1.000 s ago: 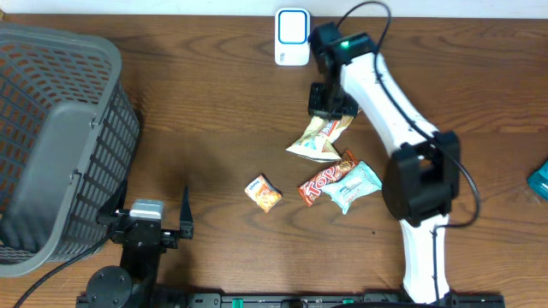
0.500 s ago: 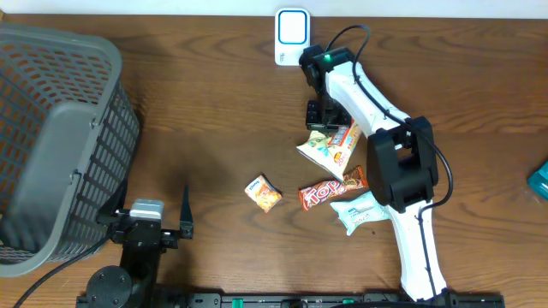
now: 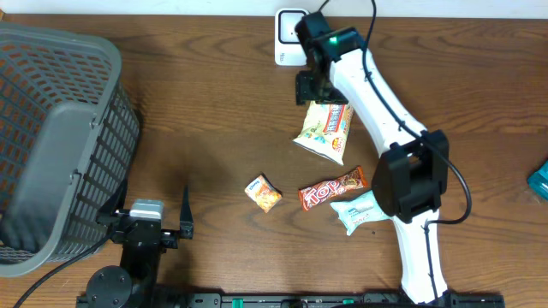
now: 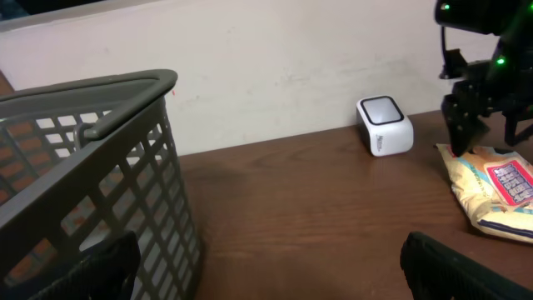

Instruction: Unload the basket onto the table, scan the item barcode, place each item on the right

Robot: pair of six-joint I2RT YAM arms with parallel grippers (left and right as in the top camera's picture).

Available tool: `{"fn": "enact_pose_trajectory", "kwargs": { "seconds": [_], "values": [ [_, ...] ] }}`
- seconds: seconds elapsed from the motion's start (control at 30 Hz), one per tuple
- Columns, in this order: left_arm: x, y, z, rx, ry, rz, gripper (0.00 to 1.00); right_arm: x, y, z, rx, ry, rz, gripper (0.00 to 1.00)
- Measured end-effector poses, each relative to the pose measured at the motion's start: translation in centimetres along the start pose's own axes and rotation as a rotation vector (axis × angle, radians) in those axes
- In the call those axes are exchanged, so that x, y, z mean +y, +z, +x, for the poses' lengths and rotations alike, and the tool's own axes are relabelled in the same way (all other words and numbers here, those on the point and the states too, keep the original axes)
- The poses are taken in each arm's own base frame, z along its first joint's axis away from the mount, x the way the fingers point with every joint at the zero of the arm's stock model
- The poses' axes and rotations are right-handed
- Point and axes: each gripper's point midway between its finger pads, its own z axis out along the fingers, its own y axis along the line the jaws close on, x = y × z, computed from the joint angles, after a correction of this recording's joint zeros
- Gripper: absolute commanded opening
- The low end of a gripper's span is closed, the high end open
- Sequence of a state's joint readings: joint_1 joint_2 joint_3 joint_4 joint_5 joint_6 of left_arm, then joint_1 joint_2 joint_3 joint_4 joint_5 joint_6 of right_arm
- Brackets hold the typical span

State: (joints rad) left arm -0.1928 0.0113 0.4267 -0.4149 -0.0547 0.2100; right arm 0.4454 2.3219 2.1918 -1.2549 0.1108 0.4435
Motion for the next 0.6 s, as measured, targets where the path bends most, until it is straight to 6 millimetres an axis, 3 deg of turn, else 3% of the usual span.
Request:
{"fn": "enact_pose_trajectory", "kwargs": {
  "seconds": [0.13, 0.37, 0.53, 0.57, 0.6],
  "values": [
    [0.0, 0.0, 0.0, 0.0, 0.0, 0.0, 1.0, 1.0, 1.1, 0.8, -0.021, -0.032, 0.095, 0.87],
    [0.0, 0.0, 0.0, 0.0, 0.0, 0.0, 1.0, 1.9, 7.6, 3.6, 0.049, -0.035, 0.245, 0.91],
    [0.0, 0.0, 0.0, 0.001, 0.0, 0.0, 1.0, 0.0, 7.3, 4.5, 0.092, 0.015, 0.317, 0.89],
    [0.0, 0.0, 0.0, 0.001, 0.0, 0.0, 1.0, -0.4, 7.3, 4.8, 0.103, 0.025, 0.336, 0.86],
    [0.0, 0.0, 0.0, 0.0, 0.0, 0.0, 1.0, -0.9, 7.3, 5.0, 0.117, 0.033, 0.352, 0.74]
  ]
}}
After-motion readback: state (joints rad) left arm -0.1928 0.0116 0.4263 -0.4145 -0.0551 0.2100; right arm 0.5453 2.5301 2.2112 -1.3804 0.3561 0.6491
